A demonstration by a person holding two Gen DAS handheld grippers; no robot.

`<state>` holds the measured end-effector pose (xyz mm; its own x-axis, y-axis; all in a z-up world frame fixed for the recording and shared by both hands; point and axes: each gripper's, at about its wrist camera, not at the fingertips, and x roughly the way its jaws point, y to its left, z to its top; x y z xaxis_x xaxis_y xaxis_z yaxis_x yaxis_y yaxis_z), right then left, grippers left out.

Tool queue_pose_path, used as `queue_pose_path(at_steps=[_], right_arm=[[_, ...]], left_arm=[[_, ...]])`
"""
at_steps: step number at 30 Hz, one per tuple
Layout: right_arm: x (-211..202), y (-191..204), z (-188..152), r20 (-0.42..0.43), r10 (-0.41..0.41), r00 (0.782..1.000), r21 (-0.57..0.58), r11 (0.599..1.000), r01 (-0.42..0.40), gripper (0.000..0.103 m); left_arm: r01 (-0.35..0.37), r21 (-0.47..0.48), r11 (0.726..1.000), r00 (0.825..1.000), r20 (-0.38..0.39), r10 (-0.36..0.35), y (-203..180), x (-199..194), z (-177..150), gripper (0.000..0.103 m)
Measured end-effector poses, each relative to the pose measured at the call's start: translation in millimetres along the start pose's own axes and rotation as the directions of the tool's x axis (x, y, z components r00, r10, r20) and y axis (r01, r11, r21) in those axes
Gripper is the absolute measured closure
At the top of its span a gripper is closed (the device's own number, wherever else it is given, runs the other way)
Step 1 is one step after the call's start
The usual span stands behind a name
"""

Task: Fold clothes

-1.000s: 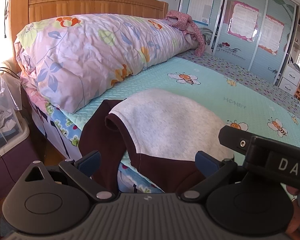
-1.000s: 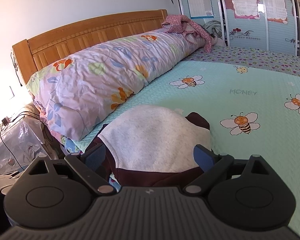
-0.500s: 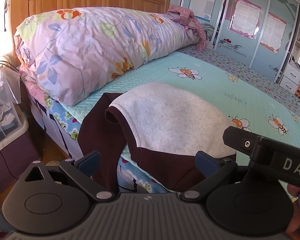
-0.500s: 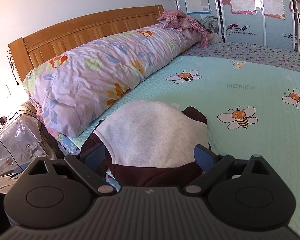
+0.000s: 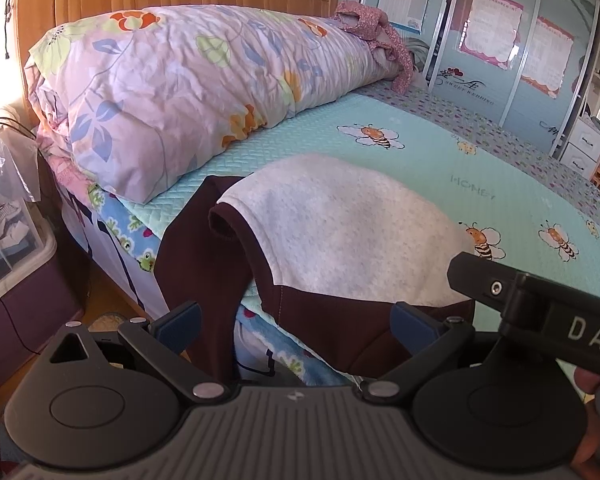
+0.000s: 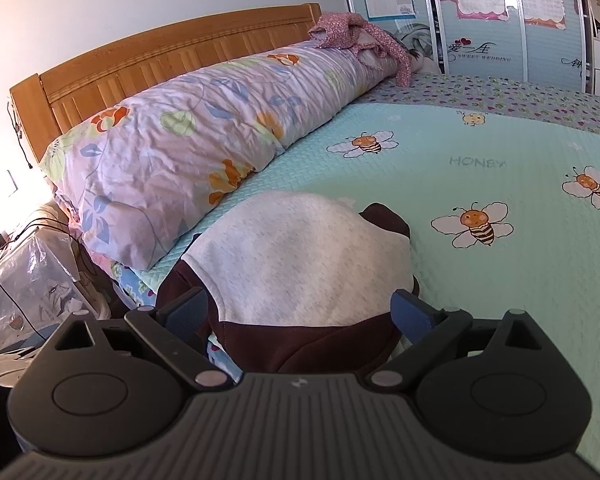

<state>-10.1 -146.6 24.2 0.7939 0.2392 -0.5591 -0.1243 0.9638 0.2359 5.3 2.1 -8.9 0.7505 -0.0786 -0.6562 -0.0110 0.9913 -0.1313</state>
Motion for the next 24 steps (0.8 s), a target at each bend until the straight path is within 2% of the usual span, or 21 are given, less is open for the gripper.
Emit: queue_pose_path(at_steps=[4, 7, 13, 19, 24], right_arm=[[2, 0, 0, -0.006, -0.004, 1.000, 0.003, 1.000, 0.004, 0.005], [7, -2, 1, -0.032, -0.025, 0.999, 0.010, 1.000, 0.025, 0.005], [20, -10, -1, -0.111, -0.056, 0.992, 0.036, 0.998, 0.060, 0.005], [44, -13, -3, -0.198, -0.097, 0.975, 0.033, 0.994, 0.105, 0.005], [63, -15, 3, -0.236, -0.089, 0.968, 0.043, 0.994, 0.101, 0.005]], left_arm=[[-0.002, 0.010, 1.000, 1.000, -0.016, 0.002, -1, 4, 2, 0.000], [0.003, -0.001, 1.000, 0.997, -0.072, -0.003, 1, 12, 3, 0.000], [0.012, -0.013, 1.000, 0.992, -0.126, -0.014, 3, 24, -4, 0.000], [-0.003, 0.011, 1.000, 0.971, -0.237, 0.006, 2, 49, -4, 0.000], [-0.013, -0.003, 1.000, 0.963, -0.268, 0.012, 8, 68, 6, 0.000]])
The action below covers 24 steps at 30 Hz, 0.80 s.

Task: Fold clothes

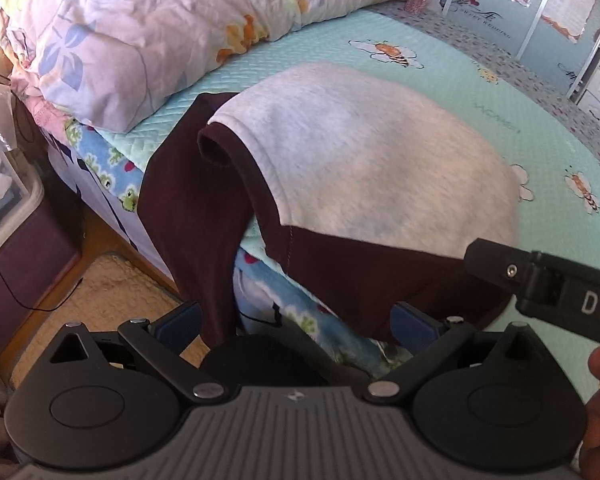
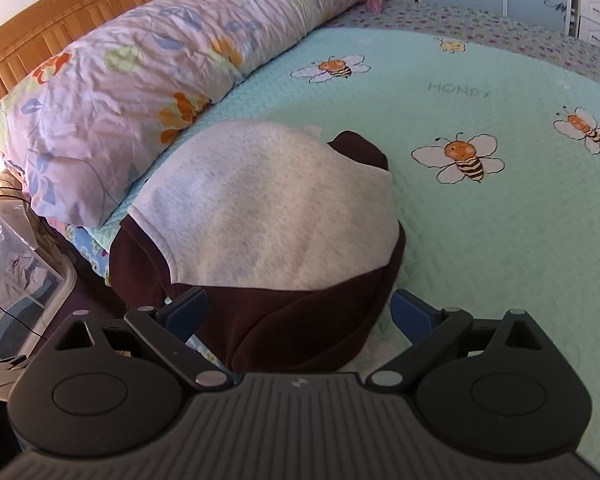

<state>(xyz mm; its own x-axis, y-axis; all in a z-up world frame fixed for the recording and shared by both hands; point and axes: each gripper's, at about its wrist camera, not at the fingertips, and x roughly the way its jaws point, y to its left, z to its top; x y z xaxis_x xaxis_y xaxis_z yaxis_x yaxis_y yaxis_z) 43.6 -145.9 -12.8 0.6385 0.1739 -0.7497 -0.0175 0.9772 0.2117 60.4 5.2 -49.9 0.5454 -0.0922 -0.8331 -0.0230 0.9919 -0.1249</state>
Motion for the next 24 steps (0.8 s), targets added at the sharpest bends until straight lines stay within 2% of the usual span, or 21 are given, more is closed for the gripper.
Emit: queue_pose_path(at_steps=[9, 13, 20, 22, 24], right_arm=[[34, -8, 15, -0.044, 0.006, 0.999, 0.054, 0.999, -0.004, 0.005], [50, -23, 17, -0.062, -0.001, 0.998, 0.102, 0.995, 0.008, 0.005], [79, -36, 17, -0.077, -0.027, 0.997, 0.140, 0.989, 0.038, 0.005], [93, -41, 14, -0.104, 0.010, 0.995, 0.162, 0.987, 0.007, 0.005], [107, -49, 9, -0.150, 0.073, 0.986, 0.224, 0.974, -0.038, 0.005]], left_arm=[[-0.033, 0.024, 0.999, 0.999, 0.003, 0.033, 7, 27, 32, 0.000], [-0.020, 0.003, 1.000, 1.000, 0.005, 0.020, 16, 42, 46, 0.000], [-0.060, 0.002, 0.998, 0.998, -0.027, 0.060, 21, 88, 64, 0.000], [-0.050, -0.009, 0.999, 0.998, -0.042, 0.050, 23, 104, 66, 0.000], [-0.014, -0.051, 0.999, 0.998, -0.059, 0.011, 30, 116, 65, 0.000]])
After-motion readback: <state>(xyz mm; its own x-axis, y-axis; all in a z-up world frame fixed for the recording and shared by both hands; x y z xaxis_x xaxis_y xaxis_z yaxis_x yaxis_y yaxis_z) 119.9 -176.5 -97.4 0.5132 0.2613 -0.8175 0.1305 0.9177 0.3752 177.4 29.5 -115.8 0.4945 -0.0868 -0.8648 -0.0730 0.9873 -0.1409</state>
